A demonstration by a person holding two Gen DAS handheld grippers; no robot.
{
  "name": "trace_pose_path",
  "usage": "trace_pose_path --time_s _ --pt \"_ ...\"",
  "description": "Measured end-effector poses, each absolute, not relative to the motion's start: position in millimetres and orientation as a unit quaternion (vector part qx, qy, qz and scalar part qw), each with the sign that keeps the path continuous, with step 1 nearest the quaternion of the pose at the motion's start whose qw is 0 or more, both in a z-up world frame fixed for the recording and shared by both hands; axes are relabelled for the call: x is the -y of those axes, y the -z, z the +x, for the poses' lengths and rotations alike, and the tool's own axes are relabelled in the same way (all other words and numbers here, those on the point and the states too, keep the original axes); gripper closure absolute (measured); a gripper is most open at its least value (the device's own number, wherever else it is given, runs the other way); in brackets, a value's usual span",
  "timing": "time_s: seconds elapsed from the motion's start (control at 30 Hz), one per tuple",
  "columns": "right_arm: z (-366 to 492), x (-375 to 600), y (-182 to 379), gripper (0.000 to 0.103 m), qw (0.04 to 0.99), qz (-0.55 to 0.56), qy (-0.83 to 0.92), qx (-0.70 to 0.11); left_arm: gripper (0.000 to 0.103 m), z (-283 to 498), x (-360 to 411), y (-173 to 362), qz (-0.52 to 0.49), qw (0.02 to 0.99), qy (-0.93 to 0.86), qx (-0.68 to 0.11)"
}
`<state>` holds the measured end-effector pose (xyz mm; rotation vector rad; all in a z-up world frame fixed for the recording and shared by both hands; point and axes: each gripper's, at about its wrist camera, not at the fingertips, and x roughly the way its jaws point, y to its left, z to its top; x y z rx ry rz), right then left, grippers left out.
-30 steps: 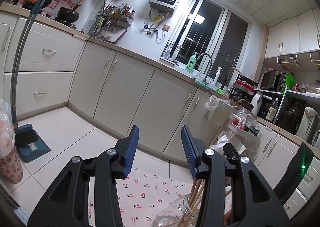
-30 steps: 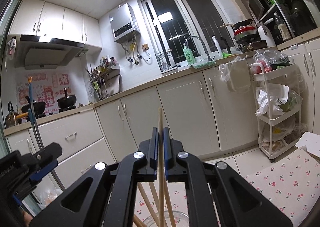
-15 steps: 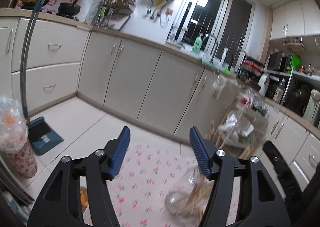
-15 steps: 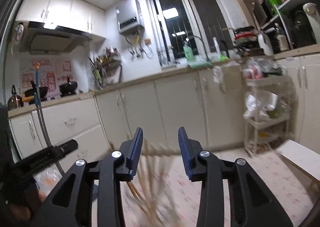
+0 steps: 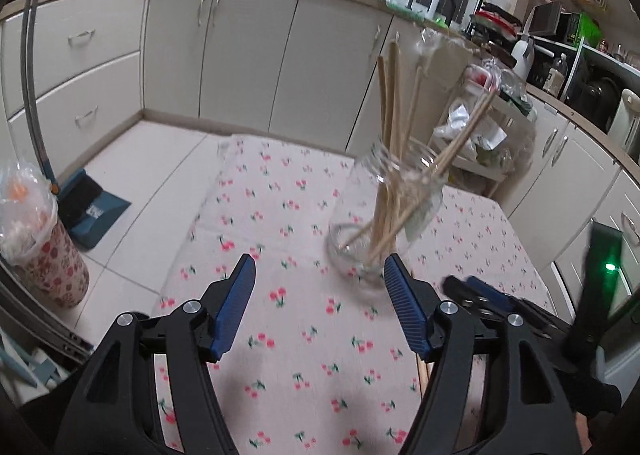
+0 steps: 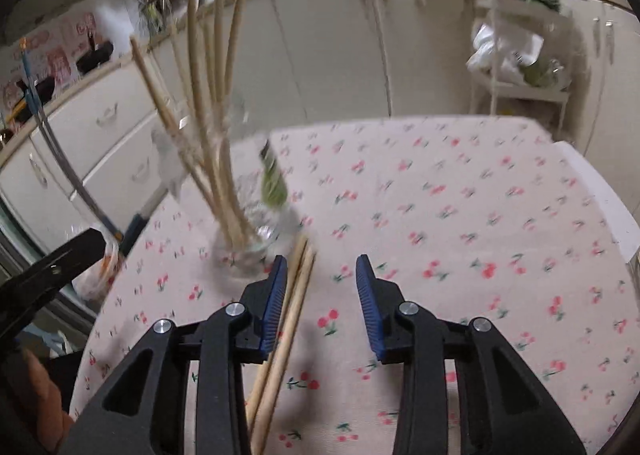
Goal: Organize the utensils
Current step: 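Move both open tools back toward the loose sticks beside the jar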
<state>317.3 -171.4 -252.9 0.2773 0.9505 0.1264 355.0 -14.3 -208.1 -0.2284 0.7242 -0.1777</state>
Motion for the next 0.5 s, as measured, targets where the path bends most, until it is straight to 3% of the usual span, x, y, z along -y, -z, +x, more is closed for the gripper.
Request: trace_pose_path --time_s 0.5 --pt "307.0 149.2 268.7 0.070 0.857 0.035 -0.065 -0.511 0.036 349.9 33.5 201.2 -0.083 0.920 0.092 -0.372"
